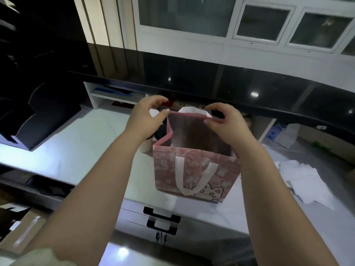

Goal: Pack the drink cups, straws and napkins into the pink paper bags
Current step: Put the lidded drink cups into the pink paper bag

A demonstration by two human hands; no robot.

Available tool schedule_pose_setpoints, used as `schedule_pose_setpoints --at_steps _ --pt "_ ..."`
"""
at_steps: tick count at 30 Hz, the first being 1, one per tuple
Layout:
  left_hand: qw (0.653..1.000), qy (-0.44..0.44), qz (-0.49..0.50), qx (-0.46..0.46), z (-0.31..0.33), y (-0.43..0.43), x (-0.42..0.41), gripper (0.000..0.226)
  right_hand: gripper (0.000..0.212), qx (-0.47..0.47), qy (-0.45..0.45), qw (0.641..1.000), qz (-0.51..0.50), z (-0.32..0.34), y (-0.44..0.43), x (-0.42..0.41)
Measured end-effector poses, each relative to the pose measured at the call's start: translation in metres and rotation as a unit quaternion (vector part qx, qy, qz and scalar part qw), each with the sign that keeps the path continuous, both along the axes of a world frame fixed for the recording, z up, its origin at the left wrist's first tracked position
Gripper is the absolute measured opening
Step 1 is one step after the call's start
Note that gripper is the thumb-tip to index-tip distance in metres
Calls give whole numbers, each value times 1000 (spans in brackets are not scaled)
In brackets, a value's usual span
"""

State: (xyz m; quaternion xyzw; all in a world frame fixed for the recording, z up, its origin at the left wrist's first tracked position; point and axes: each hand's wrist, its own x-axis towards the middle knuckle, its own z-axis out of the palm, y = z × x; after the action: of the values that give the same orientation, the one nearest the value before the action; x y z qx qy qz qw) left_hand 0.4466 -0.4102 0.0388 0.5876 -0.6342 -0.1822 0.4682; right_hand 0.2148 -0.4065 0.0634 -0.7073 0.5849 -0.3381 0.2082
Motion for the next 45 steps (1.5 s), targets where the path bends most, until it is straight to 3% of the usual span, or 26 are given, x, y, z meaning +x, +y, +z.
schedule_pose_setpoints --at_steps 4,10,16,20,23,29,37,42,45 --pt "980 -197 -16 -10 3 -28 23 38 42 -25 107 994 13 5 -17 40" --pt "946 -323 -17 -1 -17 -64 89 44 45 -48 173 983 43 2 -35 127" --pt "931 -355 -41 70 -65 -97 172 47 49 29 253 966 39 -29 -68 225" --pt "922 -372 -67 81 -85 -116 198 48 52 114 341 933 16 -61 -81 262" --pt "920 -371 -89 90 -92 -130 206 50 51 126 394 910 -3 -69 -89 270" --pt "924 -352 -128 79 -94 -150 204 53 63 182 403 896 -40 -40 -104 244" --pt "914 -365 -156 85 -110 -158 197 53 48 184 405 895 -35 -70 -102 273" --pt "917 -352 -157 100 -120 -156 204 54 79 204 426 880 -45 -116 -106 281" --pt "916 -352 -158 112 -127 -153 208 53 78 178 442 877 -68 -134 -104 285"
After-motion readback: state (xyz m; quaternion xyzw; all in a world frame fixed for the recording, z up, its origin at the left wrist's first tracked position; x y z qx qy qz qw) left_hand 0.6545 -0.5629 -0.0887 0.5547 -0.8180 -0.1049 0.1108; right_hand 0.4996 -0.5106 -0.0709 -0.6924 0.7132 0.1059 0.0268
